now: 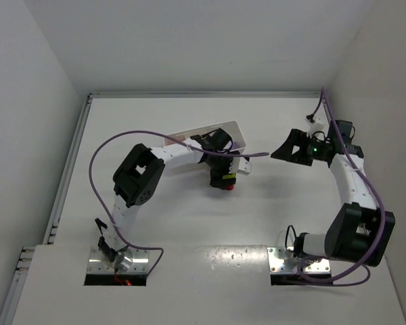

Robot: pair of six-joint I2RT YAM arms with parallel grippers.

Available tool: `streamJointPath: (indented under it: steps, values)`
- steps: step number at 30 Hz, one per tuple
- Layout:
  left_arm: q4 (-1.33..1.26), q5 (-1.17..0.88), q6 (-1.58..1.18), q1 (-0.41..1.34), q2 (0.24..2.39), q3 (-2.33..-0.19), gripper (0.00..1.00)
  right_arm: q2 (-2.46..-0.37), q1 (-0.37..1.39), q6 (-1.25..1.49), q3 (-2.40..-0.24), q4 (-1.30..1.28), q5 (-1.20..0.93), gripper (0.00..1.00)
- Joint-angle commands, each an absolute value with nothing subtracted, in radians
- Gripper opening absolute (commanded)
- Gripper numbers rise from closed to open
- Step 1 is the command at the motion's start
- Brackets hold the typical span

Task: Sort the legos into containers by color

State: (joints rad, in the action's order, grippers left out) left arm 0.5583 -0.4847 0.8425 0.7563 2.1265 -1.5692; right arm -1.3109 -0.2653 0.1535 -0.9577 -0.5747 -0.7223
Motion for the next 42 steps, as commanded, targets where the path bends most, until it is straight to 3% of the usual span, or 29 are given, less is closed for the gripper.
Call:
streamJointPath:
  steps: [1, 6, 12, 34, 40, 42]
  values:
    - [0.45, -0.558, 0.697, 0.733, 2.045, -1.586, 0.37, -1.342, -0.259, 0.233, -0.917, -0.533, -0.877, 0.89]
    - [0.224, -0.545, 0.438, 0.724, 1.884, -1.444, 0.36, -1.361, -0.249, 0.402, -0.848, -0.404, -1.067, 0.89]
    - [0.166, -0.518, 0.331, 0.749, 1.78, -1.422, 0.36, -1.419, -0.209, 0.46, -0.862, -0.368, -1.092, 0.89]
    - [0.225, -0.477, 0.457, 0.845, 1.736, -1.431, 0.38, -1.397, -0.067, 0.531, -0.899, -0.298, -1.1, 0.89]
    - [0.235, -0.468, 0.479, 0.865, 1.736, -1.431, 0.38, -1.439, -0.034, 0.531, -0.899, -0.287, -1.078, 0.82]
    - [0.235, -0.468, 0.479, 0.876, 1.736, -1.431, 0.38, -1.45, -0.025, 0.54, -0.91, -0.278, -1.078, 0.74]
